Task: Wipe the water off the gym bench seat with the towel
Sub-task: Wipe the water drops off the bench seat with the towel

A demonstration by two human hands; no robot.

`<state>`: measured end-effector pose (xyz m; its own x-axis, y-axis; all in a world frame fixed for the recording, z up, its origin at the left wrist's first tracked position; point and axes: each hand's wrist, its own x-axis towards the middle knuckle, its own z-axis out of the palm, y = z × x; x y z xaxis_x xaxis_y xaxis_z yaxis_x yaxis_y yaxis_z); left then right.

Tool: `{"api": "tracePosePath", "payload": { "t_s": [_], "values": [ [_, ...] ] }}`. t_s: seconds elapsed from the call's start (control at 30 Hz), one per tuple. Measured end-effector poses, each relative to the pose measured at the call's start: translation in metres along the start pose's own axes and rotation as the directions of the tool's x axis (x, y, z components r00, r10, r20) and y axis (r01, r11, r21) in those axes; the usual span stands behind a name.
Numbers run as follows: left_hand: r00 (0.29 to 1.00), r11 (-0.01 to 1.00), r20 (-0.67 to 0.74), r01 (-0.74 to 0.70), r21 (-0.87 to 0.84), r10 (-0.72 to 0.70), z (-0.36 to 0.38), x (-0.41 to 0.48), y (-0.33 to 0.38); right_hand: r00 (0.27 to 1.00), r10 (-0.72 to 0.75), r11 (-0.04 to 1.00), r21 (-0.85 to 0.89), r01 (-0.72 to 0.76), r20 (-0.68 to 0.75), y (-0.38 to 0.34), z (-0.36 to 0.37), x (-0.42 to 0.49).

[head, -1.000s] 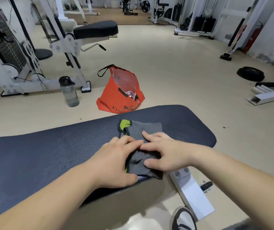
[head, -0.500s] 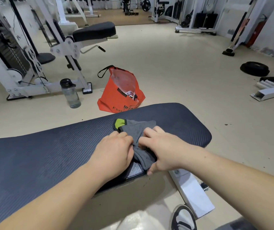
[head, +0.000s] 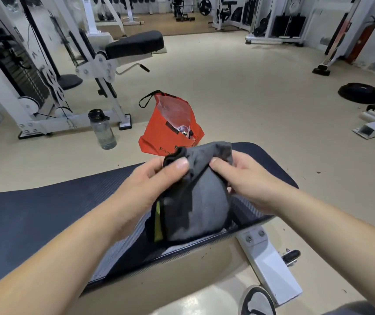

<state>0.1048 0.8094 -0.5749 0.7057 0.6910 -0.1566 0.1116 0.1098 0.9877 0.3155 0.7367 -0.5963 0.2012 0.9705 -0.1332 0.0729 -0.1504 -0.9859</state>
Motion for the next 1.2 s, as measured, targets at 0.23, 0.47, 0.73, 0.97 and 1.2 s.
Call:
{"api": "tracePosePath", "payload": {
  "t_s": [0.23,0.47,0.73,0.97,1.2],
  "values": [
    [0.903,0.953,-0.428,0.103,0.286,0.031,0.009,0.035,-0.024,0.925,0.02,0.981,-0.172,-0.091,-0.379,0.012,-0.013,0.019],
    [0.986,0.242,0.071,-0.107,0.964,0.153,0.067,0.027,-0.051,0.842,-0.076,0.725,-0.609,-0.32,-0.534,0.047,-0.074,0.026],
    [0.984,0.1,0.095,-0.08,0.992,-0.151,0.078,0.119,-0.048,0.776,0.028,0.748,-0.502,-0.434,-0.63,0.061,-0.107,0.018],
    [0.991,0.109,0.126,-0.121,0.987,-0.038,0.155,0.154,-0.054,0.669,0.156,0.863,-0.23,-0.45,-0.726,0.077,-0.137,0.008],
    [0.945,0.074,0.322,-0.318,0.945,-0.051,0.15,0.168,-0.051,0.611,0.264,0.934,0.041,-0.354,-0.746,0.081,-0.145,0.004]
  ]
}}
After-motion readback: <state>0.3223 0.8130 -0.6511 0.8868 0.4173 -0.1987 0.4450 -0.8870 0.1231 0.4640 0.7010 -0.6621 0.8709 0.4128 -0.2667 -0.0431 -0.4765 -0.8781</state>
